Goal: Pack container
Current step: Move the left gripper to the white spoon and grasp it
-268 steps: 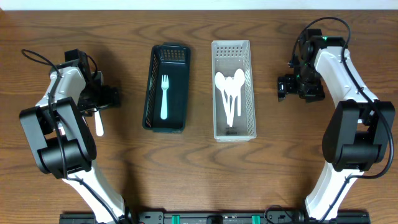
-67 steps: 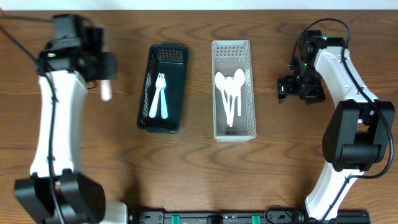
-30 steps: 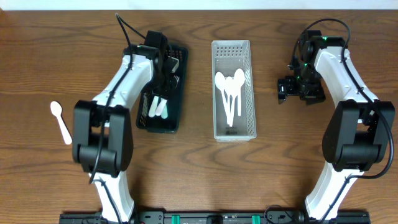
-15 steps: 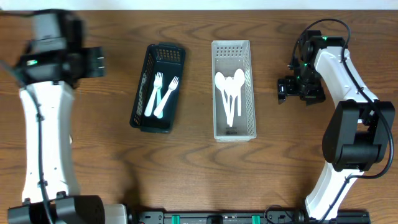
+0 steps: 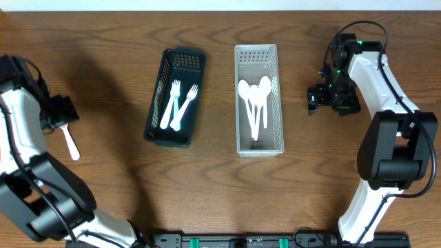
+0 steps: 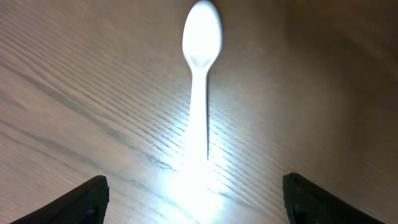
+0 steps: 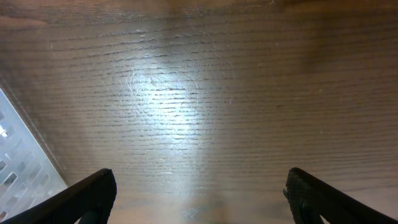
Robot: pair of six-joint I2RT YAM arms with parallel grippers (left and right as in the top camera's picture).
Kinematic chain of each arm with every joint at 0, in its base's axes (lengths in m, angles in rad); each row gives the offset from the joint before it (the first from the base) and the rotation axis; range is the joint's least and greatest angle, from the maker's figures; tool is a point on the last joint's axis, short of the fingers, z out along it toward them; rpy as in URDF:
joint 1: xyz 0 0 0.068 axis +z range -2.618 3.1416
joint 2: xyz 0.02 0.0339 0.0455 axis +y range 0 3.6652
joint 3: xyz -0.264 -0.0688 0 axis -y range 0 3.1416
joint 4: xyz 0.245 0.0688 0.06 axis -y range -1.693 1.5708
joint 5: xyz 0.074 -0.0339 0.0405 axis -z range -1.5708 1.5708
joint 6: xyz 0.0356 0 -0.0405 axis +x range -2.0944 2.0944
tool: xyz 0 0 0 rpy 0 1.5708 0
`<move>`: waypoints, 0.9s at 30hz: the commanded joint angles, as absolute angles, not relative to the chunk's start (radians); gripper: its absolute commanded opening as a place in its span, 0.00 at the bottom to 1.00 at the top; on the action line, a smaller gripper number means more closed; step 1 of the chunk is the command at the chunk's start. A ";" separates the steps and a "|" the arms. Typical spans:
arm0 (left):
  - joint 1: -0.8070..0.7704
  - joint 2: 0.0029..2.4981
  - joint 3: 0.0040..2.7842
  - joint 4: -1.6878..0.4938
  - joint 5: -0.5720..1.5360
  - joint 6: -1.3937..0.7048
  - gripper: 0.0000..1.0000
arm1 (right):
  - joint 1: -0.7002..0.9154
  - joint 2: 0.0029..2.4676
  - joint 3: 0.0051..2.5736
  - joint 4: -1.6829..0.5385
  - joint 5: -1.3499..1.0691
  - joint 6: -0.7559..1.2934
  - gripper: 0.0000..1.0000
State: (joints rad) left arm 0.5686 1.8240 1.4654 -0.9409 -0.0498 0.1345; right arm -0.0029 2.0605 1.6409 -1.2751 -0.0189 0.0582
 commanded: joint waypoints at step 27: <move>0.627 2.140 1.444 -0.790 0.080 0.258 0.83 | -0.006 2.067 1.640 -1.312 -0.015 0.043 0.90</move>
State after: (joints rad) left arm 0.6216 2.0926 1.4467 -0.7937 0.0559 0.2405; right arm -0.0029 2.0605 1.6409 -1.3102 -0.0189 0.0559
